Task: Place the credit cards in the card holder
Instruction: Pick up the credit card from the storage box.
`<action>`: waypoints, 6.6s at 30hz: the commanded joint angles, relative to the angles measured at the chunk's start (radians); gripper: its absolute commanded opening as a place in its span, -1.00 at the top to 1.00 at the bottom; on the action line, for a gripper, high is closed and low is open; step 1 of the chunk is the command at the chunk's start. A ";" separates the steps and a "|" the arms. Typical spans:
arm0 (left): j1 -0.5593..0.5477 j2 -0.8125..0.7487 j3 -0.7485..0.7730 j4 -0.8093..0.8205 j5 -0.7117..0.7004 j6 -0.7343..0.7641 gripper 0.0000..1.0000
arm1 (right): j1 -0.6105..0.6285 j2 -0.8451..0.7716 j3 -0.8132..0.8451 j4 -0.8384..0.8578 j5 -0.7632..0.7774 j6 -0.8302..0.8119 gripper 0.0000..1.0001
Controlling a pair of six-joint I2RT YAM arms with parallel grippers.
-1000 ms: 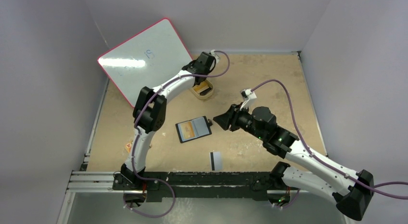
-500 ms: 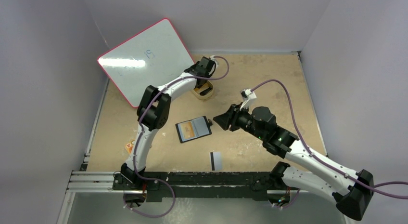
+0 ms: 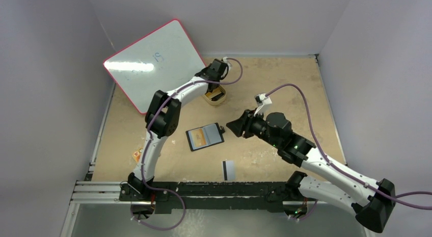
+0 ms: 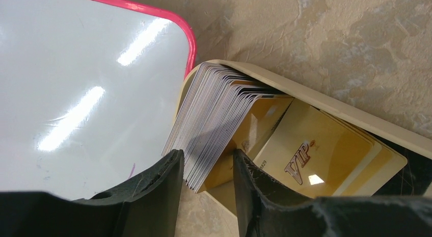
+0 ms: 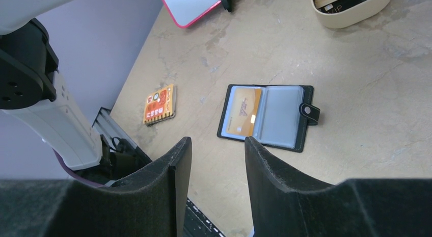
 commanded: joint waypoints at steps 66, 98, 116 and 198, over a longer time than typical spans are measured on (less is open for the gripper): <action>-0.011 -1.260 -1.131 0.264 0.513 -1.293 1.00 | -0.177 0.487 0.127 0.077 -0.204 -0.141 0.01; 0.082 -1.287 -1.538 0.375 0.682 -1.610 1.00 | -0.179 0.780 0.179 0.155 -0.268 -0.150 0.47; 0.084 -1.515 -1.426 0.512 0.920 -1.339 1.00 | -0.202 0.473 0.107 0.402 -0.633 0.086 -0.08; 0.081 -1.505 -1.489 0.396 0.714 -1.425 1.00 | -0.360 0.379 0.063 0.252 -0.444 -0.054 1.00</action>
